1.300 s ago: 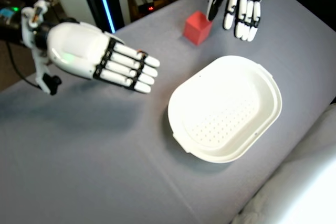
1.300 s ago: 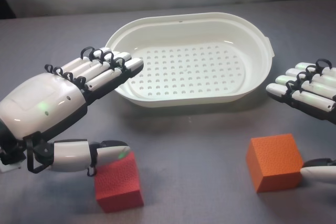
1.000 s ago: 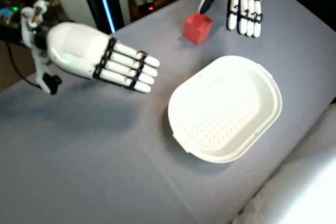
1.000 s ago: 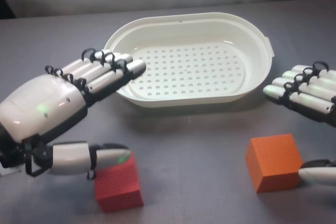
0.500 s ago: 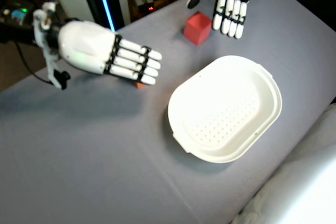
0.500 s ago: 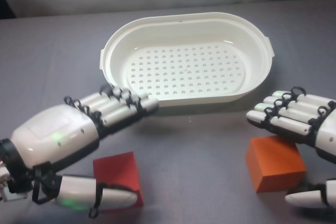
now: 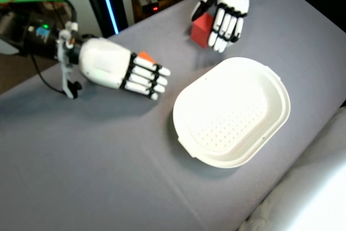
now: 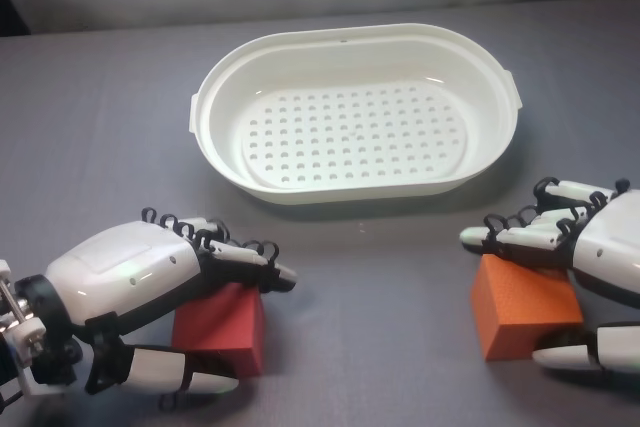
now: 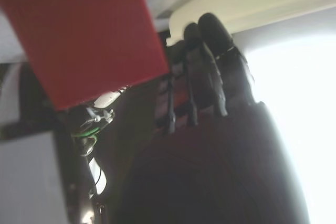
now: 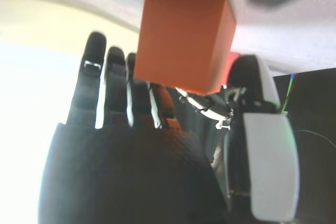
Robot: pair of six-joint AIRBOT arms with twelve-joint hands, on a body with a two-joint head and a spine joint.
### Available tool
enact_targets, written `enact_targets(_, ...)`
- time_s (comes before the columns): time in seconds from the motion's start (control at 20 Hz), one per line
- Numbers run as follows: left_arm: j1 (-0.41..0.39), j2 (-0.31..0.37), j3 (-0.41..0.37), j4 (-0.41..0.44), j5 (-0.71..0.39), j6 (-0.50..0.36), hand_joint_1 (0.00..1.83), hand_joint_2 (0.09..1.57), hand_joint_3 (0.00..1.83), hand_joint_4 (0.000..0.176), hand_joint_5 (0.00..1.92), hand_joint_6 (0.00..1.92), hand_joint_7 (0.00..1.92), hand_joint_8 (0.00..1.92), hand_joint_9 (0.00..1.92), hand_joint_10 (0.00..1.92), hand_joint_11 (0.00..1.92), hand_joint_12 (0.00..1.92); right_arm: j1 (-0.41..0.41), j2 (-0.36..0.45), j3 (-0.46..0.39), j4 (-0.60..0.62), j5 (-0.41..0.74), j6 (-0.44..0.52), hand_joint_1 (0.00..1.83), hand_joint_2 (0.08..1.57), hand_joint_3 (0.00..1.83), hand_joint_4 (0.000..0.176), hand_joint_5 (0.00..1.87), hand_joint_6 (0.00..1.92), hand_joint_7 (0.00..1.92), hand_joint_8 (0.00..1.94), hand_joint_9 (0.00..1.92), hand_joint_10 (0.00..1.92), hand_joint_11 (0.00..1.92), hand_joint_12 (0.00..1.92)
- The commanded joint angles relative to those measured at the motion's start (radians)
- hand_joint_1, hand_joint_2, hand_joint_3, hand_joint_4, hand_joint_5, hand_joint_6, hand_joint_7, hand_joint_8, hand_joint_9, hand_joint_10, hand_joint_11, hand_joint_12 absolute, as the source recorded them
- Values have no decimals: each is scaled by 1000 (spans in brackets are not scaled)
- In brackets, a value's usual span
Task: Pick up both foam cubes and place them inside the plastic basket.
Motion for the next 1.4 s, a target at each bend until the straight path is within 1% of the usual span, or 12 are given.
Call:
enact_targets(0.0,-5,-5,6,2,-73,2,1233,1185,0,0,783,1039,929,1250,938,1202,897,1579,1,-9,6,0,40,8,1184,1218,0,0,669,999,926,1024,773,962,513,1563)
enact_targets(0.05,-5,-5,6,2,-75,2,1236,1174,0,0,846,1016,915,1331,953,1369,938,1659,1,-10,6,0,40,8,1328,1186,0,0,727,1081,898,1177,839,1347,679,1594)
enact_targets(0.2,-12,6,3,2,-119,3,1231,1160,0,0,892,1010,918,1302,952,1420,955,1674,2,-6,-1,-1,73,8,1354,1210,2,0,679,1175,834,1312,792,1555,656,1677)
enact_targets(0.45,-79,38,-5,6,-182,47,1333,1180,4,0,797,1150,807,1252,863,1440,832,1644,28,47,-26,-2,176,8,1350,1218,0,0,641,1222,803,1304,841,1536,714,1651)
enact_targets(0.6,-162,29,30,1,-163,69,1364,1174,0,0,768,1158,853,1184,854,1410,766,1549,96,50,1,-1,193,8,1206,1222,0,0,677,1295,895,1311,866,1242,703,1601)
enact_targets(0.65,-189,20,45,-3,-153,76,1368,1169,0,0,778,1139,879,1150,854,1424,805,1569,113,44,10,6,192,1,1326,1203,1,0,668,1235,863,1238,857,1435,678,1624)
enact_targets(0.85,-321,-37,128,-39,-66,126,1354,1190,0,0,771,1125,811,1269,866,1481,868,1623,215,-9,80,64,163,-40,1346,1221,0,0,622,1333,805,1262,796,1461,630,1520)
enact_targets(0.95,-379,-72,180,-53,0,142,1361,1183,0,0,730,1215,846,1178,855,1421,780,1534,262,-39,126,84,132,-42,1345,1226,0,0,643,1271,815,1326,764,1529,570,1644)
enact_targets(1.1,-453,-120,245,-78,106,180,1364,1176,1,0,721,1242,879,1151,856,1399,752,1526,342,-101,209,97,44,-48,1188,1295,3,0,595,1295,745,1653,807,1710,844,1904)
enact_targets(1.2,-471,-152,291,-124,162,209,1363,1176,0,0,721,1249,894,1124,842,1384,676,1530,393,-157,274,104,-27,-51,1214,1273,2,0,597,1337,784,1527,753,1531,695,1803)
enact_targets(1.3,-480,-196,349,-167,220,210,1239,1187,0,0,739,1215,917,1207,754,1157,585,1560,411,-205,335,114,-90,-52,1180,1290,6,0,547,1446,763,1500,705,1457,623,1764)
enact_targets(1.35,-481,-217,373,-179,235,210,1121,1088,0,0,578,663,696,788,662,1011,477,1583,413,-221,356,122,-111,-55,1131,1351,3,0,415,1578,719,1602,625,1469,565,1822)
